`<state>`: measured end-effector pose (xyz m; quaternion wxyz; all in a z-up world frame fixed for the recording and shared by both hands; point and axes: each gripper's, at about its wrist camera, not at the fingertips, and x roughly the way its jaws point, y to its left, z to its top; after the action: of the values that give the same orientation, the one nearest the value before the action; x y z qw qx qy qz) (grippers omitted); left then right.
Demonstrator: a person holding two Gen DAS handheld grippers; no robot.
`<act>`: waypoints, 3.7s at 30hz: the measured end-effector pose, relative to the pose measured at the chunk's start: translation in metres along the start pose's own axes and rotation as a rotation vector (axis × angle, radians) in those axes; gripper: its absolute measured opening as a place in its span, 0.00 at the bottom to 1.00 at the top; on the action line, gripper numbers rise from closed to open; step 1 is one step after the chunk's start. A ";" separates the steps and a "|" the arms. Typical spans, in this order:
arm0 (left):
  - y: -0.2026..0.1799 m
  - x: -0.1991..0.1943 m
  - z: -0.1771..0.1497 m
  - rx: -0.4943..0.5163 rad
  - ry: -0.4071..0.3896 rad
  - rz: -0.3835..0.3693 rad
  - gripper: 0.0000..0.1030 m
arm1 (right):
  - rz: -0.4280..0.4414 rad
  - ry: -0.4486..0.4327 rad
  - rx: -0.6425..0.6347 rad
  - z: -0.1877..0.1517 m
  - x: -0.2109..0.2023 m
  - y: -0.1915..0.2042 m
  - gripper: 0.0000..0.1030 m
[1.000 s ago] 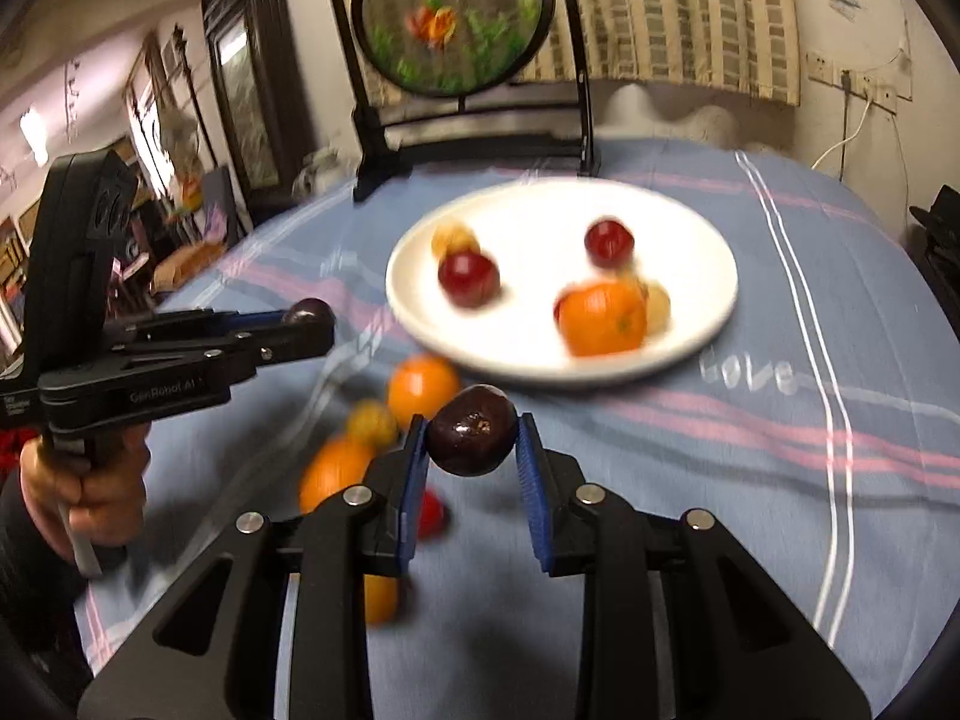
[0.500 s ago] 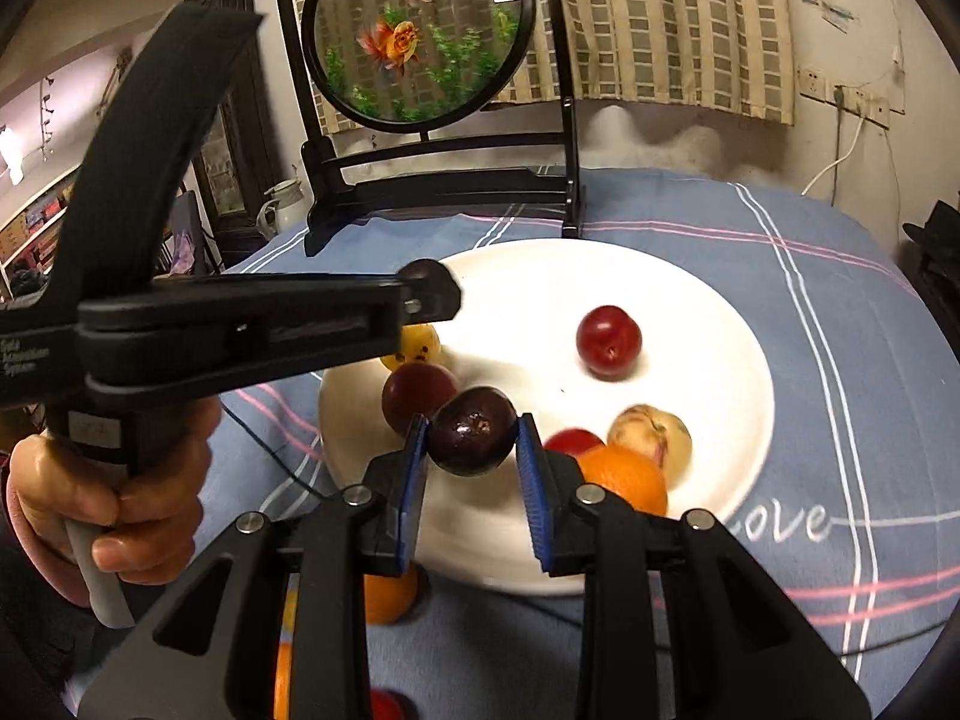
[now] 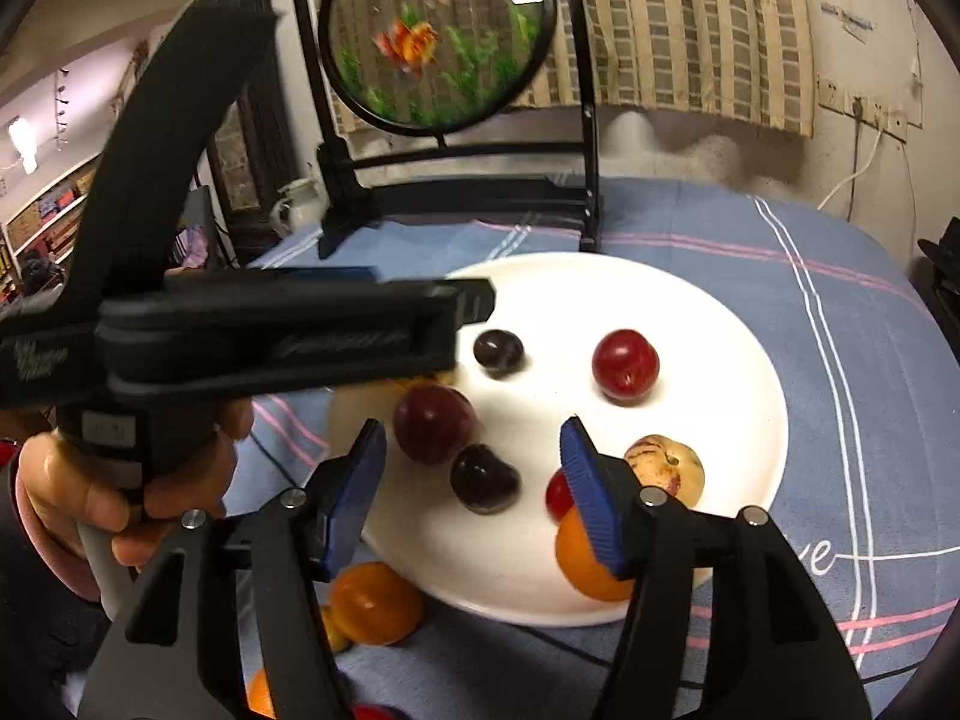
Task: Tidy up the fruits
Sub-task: 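Open both tools to release the plums and withdraw from the plate, then grasp the yellow-orange apricot with the right tool while the left tool grasps a small yellow fruit, then place the apricot and small yellow fruit on the white plate and open both tools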
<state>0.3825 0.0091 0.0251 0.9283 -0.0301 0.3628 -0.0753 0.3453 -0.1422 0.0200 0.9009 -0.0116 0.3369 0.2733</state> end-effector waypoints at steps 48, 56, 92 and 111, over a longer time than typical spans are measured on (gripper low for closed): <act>0.039 -0.095 -0.132 -0.091 0.042 0.096 0.98 | 0.067 0.272 -0.116 -0.109 -0.066 0.062 0.42; 0.039 -0.096 -0.135 -0.081 0.039 0.106 0.98 | 0.082 0.273 -0.096 -0.111 -0.065 0.062 0.37; -0.039 -0.086 -0.178 0.242 0.277 -0.291 0.44 | 0.008 0.156 0.041 -0.098 -0.091 0.027 0.37; -0.045 -0.094 -0.180 0.284 0.241 -0.288 0.27 | 0.007 0.154 0.045 -0.099 -0.089 0.026 0.37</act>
<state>0.1871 -0.0199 -0.0393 0.8530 0.0587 0.4486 -0.2603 0.2177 -0.1833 0.0023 0.8713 -0.0113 0.4113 0.2673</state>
